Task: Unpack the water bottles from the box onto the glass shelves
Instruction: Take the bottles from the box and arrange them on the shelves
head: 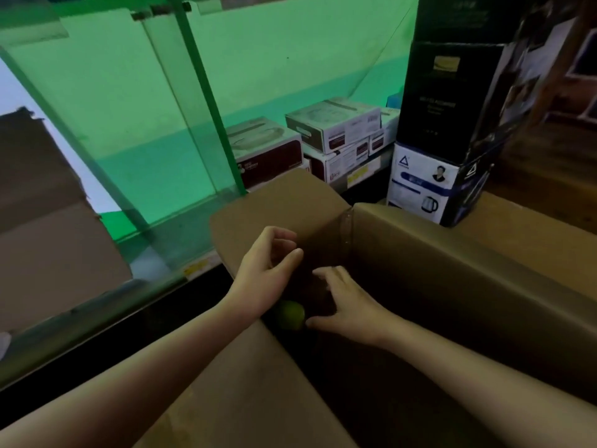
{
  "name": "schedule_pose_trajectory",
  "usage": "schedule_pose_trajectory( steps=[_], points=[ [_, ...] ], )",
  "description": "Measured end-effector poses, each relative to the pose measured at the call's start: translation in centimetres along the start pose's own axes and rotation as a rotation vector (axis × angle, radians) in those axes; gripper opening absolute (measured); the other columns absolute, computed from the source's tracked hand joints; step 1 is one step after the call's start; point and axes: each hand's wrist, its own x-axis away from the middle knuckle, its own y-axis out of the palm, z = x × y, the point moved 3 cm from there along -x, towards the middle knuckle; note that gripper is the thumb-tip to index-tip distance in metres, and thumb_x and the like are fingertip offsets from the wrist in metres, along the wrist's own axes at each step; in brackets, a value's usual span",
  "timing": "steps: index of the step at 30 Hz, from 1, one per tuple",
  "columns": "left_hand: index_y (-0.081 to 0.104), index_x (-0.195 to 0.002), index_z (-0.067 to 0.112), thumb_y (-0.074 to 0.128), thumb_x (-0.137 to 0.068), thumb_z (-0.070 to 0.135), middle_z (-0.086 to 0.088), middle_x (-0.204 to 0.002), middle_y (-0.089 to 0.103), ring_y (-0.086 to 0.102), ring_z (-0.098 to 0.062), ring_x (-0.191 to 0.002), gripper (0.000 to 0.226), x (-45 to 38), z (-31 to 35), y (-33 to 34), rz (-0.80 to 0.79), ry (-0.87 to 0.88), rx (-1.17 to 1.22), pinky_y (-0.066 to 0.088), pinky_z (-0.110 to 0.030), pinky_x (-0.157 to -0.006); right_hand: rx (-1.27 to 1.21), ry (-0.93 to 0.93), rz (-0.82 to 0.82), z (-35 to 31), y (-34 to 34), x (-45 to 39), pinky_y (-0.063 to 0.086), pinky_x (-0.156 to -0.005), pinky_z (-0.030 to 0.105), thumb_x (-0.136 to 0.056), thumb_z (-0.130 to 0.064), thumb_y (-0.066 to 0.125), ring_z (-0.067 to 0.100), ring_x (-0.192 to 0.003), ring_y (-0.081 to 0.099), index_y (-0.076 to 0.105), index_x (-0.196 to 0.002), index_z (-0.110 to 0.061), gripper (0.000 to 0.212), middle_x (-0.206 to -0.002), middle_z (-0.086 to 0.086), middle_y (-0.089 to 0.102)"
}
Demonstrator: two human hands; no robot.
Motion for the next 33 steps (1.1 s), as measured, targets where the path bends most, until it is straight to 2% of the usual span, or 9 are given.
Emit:
schedule_pose_trajectory(
  steps=[3, 7, 11, 13, 19, 22, 25, 31, 33],
  points=[
    [0.053, -0.103, 0.028, 0.058, -0.091, 0.018, 0.011, -0.1, 0.06, 0.057, -0.007, -0.104, 0.016, -0.2, -0.2, -0.3, 0.0, 0.007, 0.028, 0.046, -0.025, -0.09, 0.087, 0.001, -0.074, 0.4, 2.6, -1.6, 0.031, -0.108, 0.029, -0.077, -0.037, 0.073, 0.015, -0.135, 0.028, 0.021, -0.145, -0.026, 0.087, -0.145, -0.002, 0.027],
    [0.054, -0.104, 0.025, 0.057, -0.092, 0.016, 0.01, -0.098, 0.059, 0.057, -0.006, -0.101, 0.016, 0.0, -0.4, -0.7, -0.016, 0.006, 0.057, 0.045, -0.02, -0.087, 0.203, 0.028, -0.158, 0.5, 5.3, -3.6, 0.025, -0.116, 0.04, -0.08, -0.034, 0.068, 0.028, -0.141, 0.021, 0.018, -0.146, -0.022, 0.084, -0.152, 0.007, 0.021],
    [0.053, -0.103, 0.029, 0.057, -0.092, 0.017, 0.012, -0.099, 0.059, 0.057, -0.003, -0.1, 0.017, 0.2, -0.7, -1.1, -0.037, 0.004, 0.064, 0.046, -0.02, -0.088, 0.293, 0.05, -0.224, 0.2, 6.5, -4.2, 0.009, -0.118, 0.043, -0.093, -0.018, 0.051, 0.031, -0.147, 0.001, 0.004, -0.151, -0.019, 0.074, -0.159, 0.009, 0.004],
    [0.052, -0.103, 0.03, 0.056, -0.092, 0.017, 0.012, -0.098, 0.059, 0.057, -0.003, -0.099, 0.017, 0.3, -0.8, -1.2, -0.041, -0.004, 0.067, 0.046, -0.022, -0.089, 0.31, 0.042, -0.208, 0.2, 6.6, -4.5, 0.007, -0.118, 0.04, -0.094, -0.013, 0.048, 0.029, -0.147, 0.002, 0.006, -0.151, -0.017, 0.07, -0.159, 0.008, 0.006],
    [0.052, -0.102, 0.027, 0.057, -0.091, 0.011, 0.008, -0.097, 0.059, 0.057, -0.005, -0.097, 0.02, 0.9, -0.6, -1.6, -0.019, 0.002, 0.104, 0.047, -0.021, -0.087, 0.286, 0.019, -0.06, -1.3, 4.3, -3.7, 0.028, -0.106, 0.03, -0.081, -0.026, 0.067, 0.026, -0.127, 0.035, 0.038, -0.132, -0.008, 0.061, -0.136, 0.01, 0.041],
    [0.051, -0.102, 0.025, 0.058, -0.087, 0.001, 0.004, -0.1, 0.058, 0.056, -0.007, -0.097, 0.029, 1.2, -0.2, -2.0, -0.035, 0.004, 0.101, 0.046, -0.019, -0.083, 0.253, -0.007, 0.041, -2.9, 1.6, -2.3, 0.035, -0.091, 0.027, -0.072, -0.03, 0.074, 0.021, -0.114, 0.04, 0.042, -0.122, -0.012, 0.061, -0.122, 0.006, 0.046],
    [0.048, -0.107, 0.023, 0.062, -0.081, -0.003, 0.0, -0.108, 0.055, 0.055, -0.011, -0.102, 0.039, 1.3, 0.6, -2.7, -0.05, -0.011, 0.063, 0.046, -0.018, -0.082, 0.179, -0.029, 0.153, -5.4, -2.1, -0.7, 0.039, -0.088, 0.027, -0.067, -0.031, 0.078, 0.018, -0.108, 0.042, 0.039, -0.123, -0.019, 0.069, -0.108, -0.002, 0.042],
    [0.028, -0.141, 0.022, 0.085, -0.062, 0.027, 0.0, -0.136, 0.038, 0.042, -0.018, -0.126, 0.097, 2.0, 3.9, -6.3, -0.085, 0.013, -0.011, 0.041, -0.037, -0.106, 0.125, -0.171, 0.373, -14.3, -9.0, 2.3, 0.041, -0.086, 0.03, -0.069, -0.036, 0.078, 0.019, -0.103, 0.048, 0.027, -0.128, -0.025, 0.079, -0.116, 0.002, 0.042],
    [0.023, -0.144, 0.024, 0.085, -0.055, 0.036, 0.005, -0.138, 0.036, 0.039, -0.015, -0.128, 0.109, 2.7, 5.7, -8.7, -0.046, 0.064, 0.006, 0.04, -0.037, -0.107, 0.114, -0.217, 0.44, -18.3, -10.3, 3.1, 0.039, -0.086, 0.03, -0.07, -0.038, 0.078, 0.018, -0.103, 0.047, 0.028, -0.129, -0.025, 0.079, -0.117, 0.002, 0.046]
  ],
)
